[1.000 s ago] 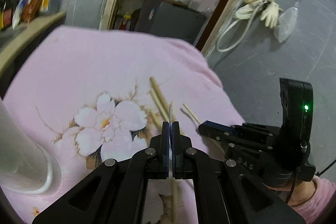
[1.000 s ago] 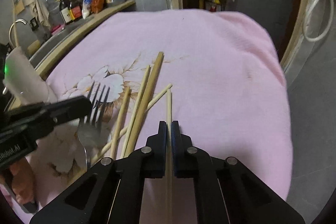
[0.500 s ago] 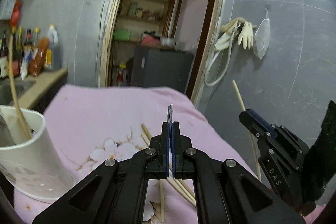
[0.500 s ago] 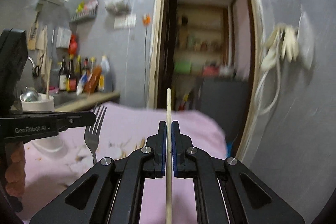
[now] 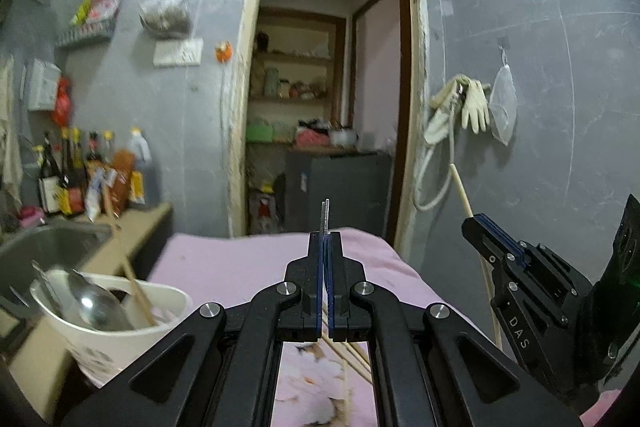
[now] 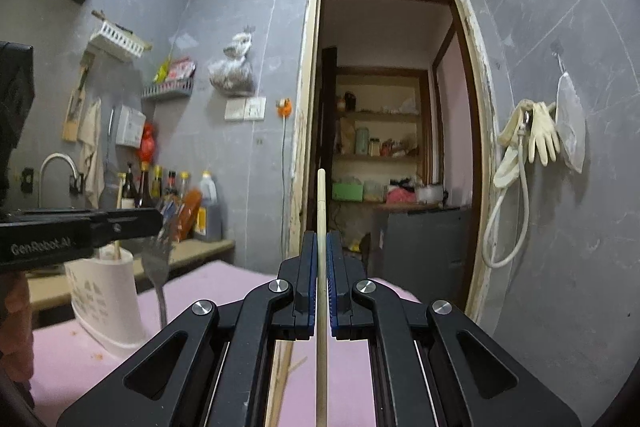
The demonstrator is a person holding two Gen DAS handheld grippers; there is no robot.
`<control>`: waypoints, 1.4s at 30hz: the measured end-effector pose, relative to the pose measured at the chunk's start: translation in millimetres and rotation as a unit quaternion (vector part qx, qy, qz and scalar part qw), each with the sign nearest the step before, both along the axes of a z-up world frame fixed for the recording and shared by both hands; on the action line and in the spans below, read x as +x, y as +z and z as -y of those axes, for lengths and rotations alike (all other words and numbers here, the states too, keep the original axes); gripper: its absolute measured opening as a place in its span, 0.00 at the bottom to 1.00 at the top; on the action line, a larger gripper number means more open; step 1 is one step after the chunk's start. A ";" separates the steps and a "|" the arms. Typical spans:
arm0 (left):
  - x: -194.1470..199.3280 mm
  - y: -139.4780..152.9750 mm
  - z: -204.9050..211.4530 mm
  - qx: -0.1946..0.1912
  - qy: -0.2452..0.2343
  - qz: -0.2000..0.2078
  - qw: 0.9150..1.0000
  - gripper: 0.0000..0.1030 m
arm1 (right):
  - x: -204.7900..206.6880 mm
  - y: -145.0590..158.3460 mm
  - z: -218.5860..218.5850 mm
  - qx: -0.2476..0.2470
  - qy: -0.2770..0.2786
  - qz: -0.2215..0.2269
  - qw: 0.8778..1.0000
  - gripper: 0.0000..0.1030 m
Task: Organize utensils
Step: 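Lift both chopsticks upright and carry them toward the white holder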
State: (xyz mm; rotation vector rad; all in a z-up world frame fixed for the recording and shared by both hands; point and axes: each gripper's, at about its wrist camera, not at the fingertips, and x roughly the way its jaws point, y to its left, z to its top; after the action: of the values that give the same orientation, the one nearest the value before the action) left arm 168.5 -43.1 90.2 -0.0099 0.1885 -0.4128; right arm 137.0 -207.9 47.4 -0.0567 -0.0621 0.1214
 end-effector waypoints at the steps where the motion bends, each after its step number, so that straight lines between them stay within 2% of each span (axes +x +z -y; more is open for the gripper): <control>1: -3.0 3.5 -4.0 0.001 0.004 0.006 1.000 0.00 | -1.6 2.0 -2.7 0.001 -0.001 0.006 1.000 0.03; 8: -20.4 28.2 -37.6 0.005 0.042 0.046 0.998 0.00 | -3.3 21.5 -28.4 0.013 0.007 0.044 0.999 0.03; 14: -30.2 50.2 -82.6 -0.002 0.090 0.069 0.994 0.00 | 3.1 43.1 -64.0 0.030 0.052 0.067 0.996 0.03; 20: -32.8 66.3 -140.5 -0.036 0.164 0.089 0.982 0.00 | 18.1 63.9 -109.5 0.062 0.102 0.088 0.989 0.03; 24: -26.9 73.8 -175.6 -0.041 0.221 0.100 0.969 0.00 | 32.2 72.9 -133.0 0.092 0.137 0.096 0.982 0.03; 28: -13.3 69.6 -198.3 -0.042 0.261 0.099 0.959 0.00 | 50.7 76.6 -146.2 0.123 0.174 0.091 0.973 0.03; 33: 10.4 49.3 -207.9 -0.023 0.299 0.088 0.950 0.00 | 83.2 64.8 -150.9 0.160 0.212 0.054 0.963 0.03; 42: 28.0 26.5 -213.8 0.011 0.334 0.091 0.938 0.00 | 106.7 46.0 -156.8 0.170 0.220 0.020 0.960 0.03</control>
State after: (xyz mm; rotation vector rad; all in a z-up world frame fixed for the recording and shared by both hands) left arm 196.6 170.7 116.7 -0.0128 0.0001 0.2682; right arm 243.8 -51.1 93.4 0.3011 -0.1353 0.5524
